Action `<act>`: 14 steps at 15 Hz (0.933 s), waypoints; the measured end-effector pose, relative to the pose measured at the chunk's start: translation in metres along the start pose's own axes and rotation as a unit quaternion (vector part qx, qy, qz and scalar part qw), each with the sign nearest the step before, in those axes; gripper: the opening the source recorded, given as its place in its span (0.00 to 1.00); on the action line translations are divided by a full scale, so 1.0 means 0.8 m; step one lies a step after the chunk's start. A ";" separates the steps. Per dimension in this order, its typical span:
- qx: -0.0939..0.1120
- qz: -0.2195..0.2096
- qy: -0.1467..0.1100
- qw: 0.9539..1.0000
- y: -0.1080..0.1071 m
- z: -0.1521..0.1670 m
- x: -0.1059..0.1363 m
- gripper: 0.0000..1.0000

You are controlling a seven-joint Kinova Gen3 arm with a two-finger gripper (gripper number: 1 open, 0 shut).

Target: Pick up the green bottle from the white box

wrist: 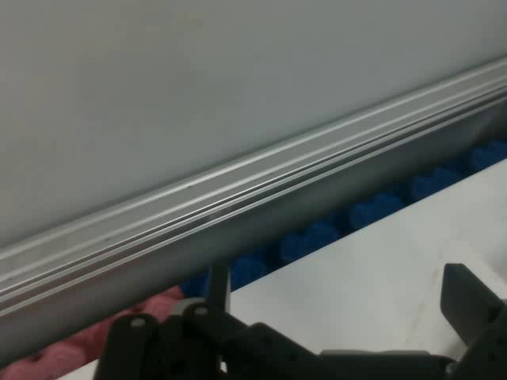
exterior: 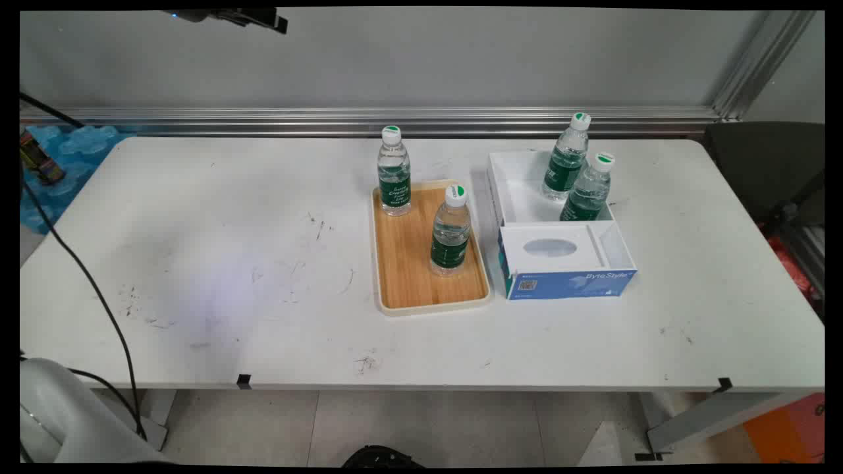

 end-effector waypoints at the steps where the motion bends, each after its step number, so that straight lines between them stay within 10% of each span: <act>1: -0.007 0.004 -0.001 1.000 0.005 0.004 0.004 1.00; 8: -0.093 0.131 -0.013 0.987 0.074 0.053 0.030 1.00; 14: -0.174 0.251 -0.028 0.952 0.145 0.118 0.033 1.00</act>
